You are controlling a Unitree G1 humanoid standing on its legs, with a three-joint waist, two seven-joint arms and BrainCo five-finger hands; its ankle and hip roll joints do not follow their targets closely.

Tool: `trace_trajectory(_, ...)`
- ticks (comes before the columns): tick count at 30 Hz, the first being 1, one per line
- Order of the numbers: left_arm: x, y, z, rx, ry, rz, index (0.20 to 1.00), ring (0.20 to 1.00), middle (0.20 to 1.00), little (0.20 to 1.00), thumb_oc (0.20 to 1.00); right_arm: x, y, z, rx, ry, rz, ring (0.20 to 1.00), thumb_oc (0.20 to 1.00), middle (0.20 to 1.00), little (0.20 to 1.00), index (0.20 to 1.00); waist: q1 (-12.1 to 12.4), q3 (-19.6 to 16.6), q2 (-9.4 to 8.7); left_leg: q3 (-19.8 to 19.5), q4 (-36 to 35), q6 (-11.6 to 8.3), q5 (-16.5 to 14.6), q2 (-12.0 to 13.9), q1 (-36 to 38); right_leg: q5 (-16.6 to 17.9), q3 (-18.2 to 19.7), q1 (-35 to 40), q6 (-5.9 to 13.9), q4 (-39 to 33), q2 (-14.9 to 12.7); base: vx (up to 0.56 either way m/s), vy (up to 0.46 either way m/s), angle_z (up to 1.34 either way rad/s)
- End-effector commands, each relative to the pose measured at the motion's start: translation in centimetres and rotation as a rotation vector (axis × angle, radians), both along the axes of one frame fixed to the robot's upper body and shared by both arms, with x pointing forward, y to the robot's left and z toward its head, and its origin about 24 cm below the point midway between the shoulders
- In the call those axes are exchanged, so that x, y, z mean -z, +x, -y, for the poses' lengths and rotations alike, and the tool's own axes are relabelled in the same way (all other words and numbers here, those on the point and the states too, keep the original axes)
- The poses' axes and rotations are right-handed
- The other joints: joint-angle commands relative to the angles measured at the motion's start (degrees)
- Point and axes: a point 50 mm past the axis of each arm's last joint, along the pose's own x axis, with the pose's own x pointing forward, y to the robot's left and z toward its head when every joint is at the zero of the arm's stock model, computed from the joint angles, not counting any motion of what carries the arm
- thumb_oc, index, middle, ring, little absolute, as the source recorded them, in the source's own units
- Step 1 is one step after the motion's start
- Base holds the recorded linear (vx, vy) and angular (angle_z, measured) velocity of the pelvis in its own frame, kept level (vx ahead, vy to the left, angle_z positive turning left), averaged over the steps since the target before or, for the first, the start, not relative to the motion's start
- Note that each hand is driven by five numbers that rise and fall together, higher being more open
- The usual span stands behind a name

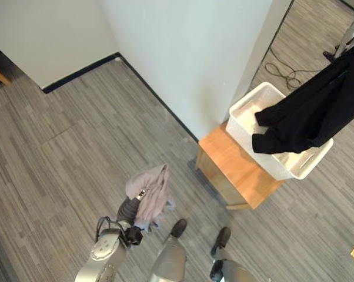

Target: Pick up bed clothes into laundry basket.

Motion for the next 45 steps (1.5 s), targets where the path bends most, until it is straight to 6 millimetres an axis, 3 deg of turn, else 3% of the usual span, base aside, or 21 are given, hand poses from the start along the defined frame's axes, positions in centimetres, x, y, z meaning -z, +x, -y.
trace_trajectory(1,-4.7,1.3,0.8,0.059,-0.024,0.228,0.2,0.2,0.2,0.2,0.2,-3.1,-0.9,-0.7,-0.019,-0.085,0.082,0.2,0.2,0.2,0.2,0.2,1.01,3.09,1.01,2.72,-8.66,2.09,7.83,0.03,0.31,-5.94,0.37,6.07,3.43,0.84,0.16,-0.03,-0.006,-0.07)
trace_trajectory(2,-4.7,1.3,0.8,0.059,-0.022,0.227,0.2,0.2,0.2,0.2,0.2,-3.0,-0.9,-0.7,-0.019,-0.083,0.081,0.2,0.2,0.2,0.2,0.2,1.03,3.05,0.94,2.73,-8.67,2.09,7.82,0.04,0.32,-5.94,0.39,6.08,3.43,0.84,0.17,-0.04,0.016,-0.04)
trace_trajectory(3,-4.6,1.4,0.8,0.045,-0.025,0.231,0.2,0.2,0.2,0.2,0.2,-0.8,1.2,-3.2,-0.136,-0.103,0.03,0.2,0.2,0.2,0.2,0.2,0.99,3.86,1.04,2.86,-8.62,2.15,7.95,0.17,0.11,-5.76,0.61,5.77,3.38,0.84,0.27,-0.04,0.013,-0.01)
trace_trajectory(8,-4.4,1.3,0.6,0.018,-0.031,0.229,0.2,0.2,0.2,0.2,0.2,3.7,4.3,-9.7,-0.414,-0.177,-0.093,0.2,0.2,0.2,0.2,0.2,0.72,5.3,0.85,3.12,-8.62,2.31,7.98,0.24,-0.16,-5.75,1.12,5.26,3.13,0.84,0.54,-0.03,0.005,-0.03)
trace_trajectory(10,-4.4,1.3,0.6,0.019,-0.03,0.228,0.2,0.2,0.2,0.2,0.2,3.7,4.3,-9.7,-0.414,-0.176,-0.093,0.2,0.2,0.2,0.2,0.2,0.75,5.26,0.79,3.12,-8.62,2.31,7.98,0.24,-0.17,-5.75,1.12,5.25,3.13,0.84,0.54,0.0,0.0,0.0)
trace_trajectory(11,-4.4,1.3,0.7,0.029,-0.03,0.226,0.2,0.2,0.2,0.2,0.2,5.4,4.8,-10.8,-0.454,-0.208,-0.156,0.2,0.2,0.2,0.2,0.2,0.75,5.88,0.84,3.17,-8.58,2.36,8.0,0.25,-0.5,-5.63,1.1,4.99,3.14,0.84,0.59,0.0,0.0,0.0)
trace_trajectory(12,-4.4,1.3,0.7,0.029,-0.029,0.225,0.2,0.2,0.2,0.2,0.2,5.4,4.8,-10.7,-0.454,-0.207,-0.157,0.2,0.2,0.2,0.2,0.2,0.78,5.86,0.81,3.18,-8.58,2.36,8.0,0.25,-0.52,-5.63,1.11,4.97,3.14,0.84,0.59,-0.05,0.007,0.02)
trace_trajectory(13,-4.4,1.3,0.8,0.037,-0.028,0.225,0.2,0.2,0.2,0.2,0.2,6.7,5.0,-10.8,-0.452,-0.212,-0.201,0.2,0.2,0.2,0.2,0.2,1.01,6.38,0.83,3.17,-8.59,2.39,8.04,0.27,-0.72,-5.45,0.99,4.81,3.19,0.84,0.56,0.0,0.0,0.0)
trace_trajectory(17,-4.4,1.2,0.7,0.04,-0.019,0.226,0.2,0.2,0.2,0.2,0.2,7.7,5.2,-10.5,-0.432,-0.241,-0.261,0.2,0.2,0.2,0.2,0.2,1.19,6.71,0.98,3.13,-8.75,2.39,8.15,0.22,-0.8,-5.4,0.88,4.75,3.23,0.84,0.5,0.0,0.0,0.0)
trace_trajectory(20,-4.5,1.0,0.3,0.023,-0.012,0.228,0.2,0.2,0.2,0.2,0.2,7.6,5.1,-9.7,-0.397,-0.221,-0.26,0.2,0.2,0.2,0.2,0.2,1.1,6.68,1.09,3.06,-8.77,2.46,8.1,0.14,-0.65,-5.35,1.0,4.86,3.29,0.84,0.41,0.0,0.0,0.0)
trace_trajectory(31,-4.5,1.0,0.3,0.022,-0.012,0.228,0.2,0.2,0.2,0.2,0.2,7.6,5.1,-9.7,-0.397,-0.221,-0.26,0.2,0.2,0.2,0.2,0.2,1.1,6.68,1.09,3.06,-8.78,2.46,8.1,0.14,-0.64,-5.35,1.0,4.86,3.29,0.84,0.41,0.0,0.003,0.0)
trace_trajectory(32,-4.6,1.1,0.1,0.008,-0.012,0.241,0.2,0.2,0.2,0.2,0.2,6.1,4.4,-6.7,-0.266,-0.179,-0.22,0.2,0.2,0.2,0.2,0.2,0.82,6.34,1.09,3.81,-8.85,2.5,7.56,0.21,0.07,-5.51,1.32,5.25,3.4,0.84,0.37,-0.01,0.077,-0.02)
trace_trajectory(33,-4.7,1.3,0.4,0.026,-0.011,0.24,0.2,0.2,0.2,0.2,0.2,3.1,2.0,-2.0,-0.047,-0.16,-0.162,0.2,0.2,0.2,0.2,0.2,-0.17,5.64,0.75,4.83,-8.85,2.7,7.48,0.09,0.1,-4.83,1.86,4.64,3.64,0.84,0.16,-0.01,0.078,-0.03)
trace_trajectory(45,-4.7,1.3,0.1,0.002,-0.008,0.236,0.2,0.2,0.2,0.2,0.2,3.1,0.7,0.3,0.062,-0.114,-0.156,0.2,0.2,0.2,0.2,0.2,-0.81,5.65,1.13,5.47,-8.85,2.75,7.52,0.26,-0.26,-4.61,1.98,3.91,3.77,0.84,0.2,-0.01,0.001,-0.1)
